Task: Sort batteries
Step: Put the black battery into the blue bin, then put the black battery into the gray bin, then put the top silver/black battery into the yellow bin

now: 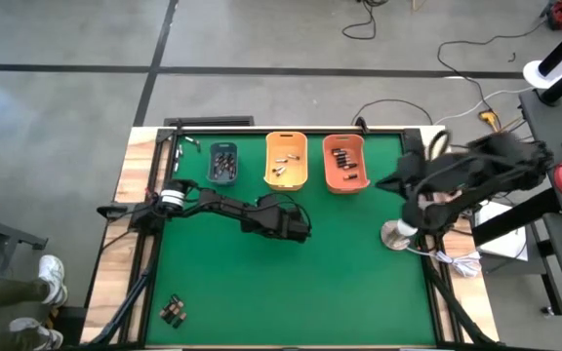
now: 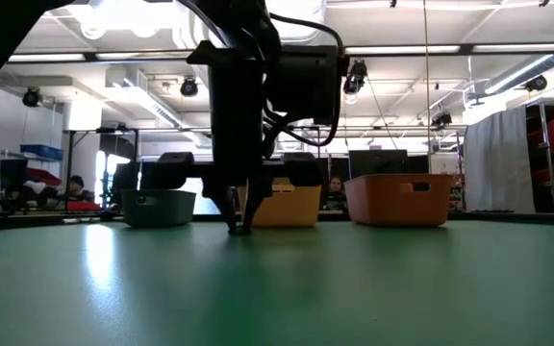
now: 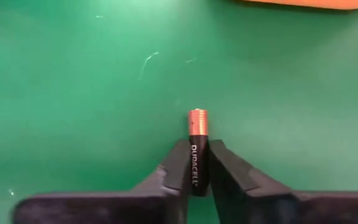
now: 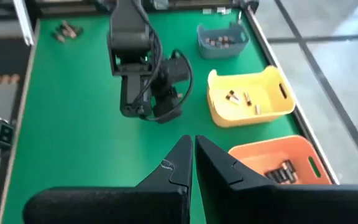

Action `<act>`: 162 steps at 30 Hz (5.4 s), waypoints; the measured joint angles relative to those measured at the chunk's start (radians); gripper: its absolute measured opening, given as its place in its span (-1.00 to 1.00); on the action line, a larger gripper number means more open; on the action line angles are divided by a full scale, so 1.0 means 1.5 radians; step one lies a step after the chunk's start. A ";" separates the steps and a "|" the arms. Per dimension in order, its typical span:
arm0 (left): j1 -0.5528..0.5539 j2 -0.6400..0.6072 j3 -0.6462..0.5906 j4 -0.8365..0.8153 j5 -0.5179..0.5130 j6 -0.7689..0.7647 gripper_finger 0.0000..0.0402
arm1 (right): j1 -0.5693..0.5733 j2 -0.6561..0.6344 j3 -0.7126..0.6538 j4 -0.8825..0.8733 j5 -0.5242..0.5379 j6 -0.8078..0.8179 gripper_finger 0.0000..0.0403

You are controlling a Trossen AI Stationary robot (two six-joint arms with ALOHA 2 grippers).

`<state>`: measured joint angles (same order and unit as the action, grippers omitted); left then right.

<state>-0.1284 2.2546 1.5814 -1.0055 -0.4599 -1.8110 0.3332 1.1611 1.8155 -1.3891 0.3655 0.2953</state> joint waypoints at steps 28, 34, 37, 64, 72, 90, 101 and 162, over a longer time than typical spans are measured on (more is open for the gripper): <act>0.162 -0.329 -0.120 -0.144 -0.011 0.340 -0.94 | 0.000 0.003 -0.047 0.017 0.001 0.055 -0.94; 0.262 -0.400 -0.261 -0.058 0.001 0.396 -0.92 | 0.000 0.037 -0.069 0.032 0.001 0.135 -0.94; 0.315 -0.431 -0.332 0.037 -0.001 0.428 -0.92 | 0.000 0.053 -0.087 0.043 0.001 0.173 -0.94; 0.607 -0.497 -0.305 0.134 0.066 0.655 -0.11 | -0.054 0.085 -0.047 0.083 0.009 0.222 -0.94; 0.764 -0.423 -0.295 0.105 0.144 0.653 -0.10 | -0.328 0.112 -0.046 0.114 -0.211 -0.057 -0.94; 0.826 -0.231 -0.239 0.125 0.177 0.689 -0.22 | -0.486 0.110 -0.047 0.055 -0.267 -0.174 -0.94; 0.833 -0.217 -0.244 0.131 0.213 0.692 -0.83 | -0.486 0.103 -0.047 0.052 -0.262 -0.152 -0.94; 0.626 -0.447 -0.294 0.118 0.125 0.721 -0.04 | -0.129 0.070 -0.119 0.178 -0.195 0.152 -0.94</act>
<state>0.8104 1.5845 1.1401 -0.8284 -0.2719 -0.7294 0.1394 1.2667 1.6371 -1.1217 0.0733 0.5236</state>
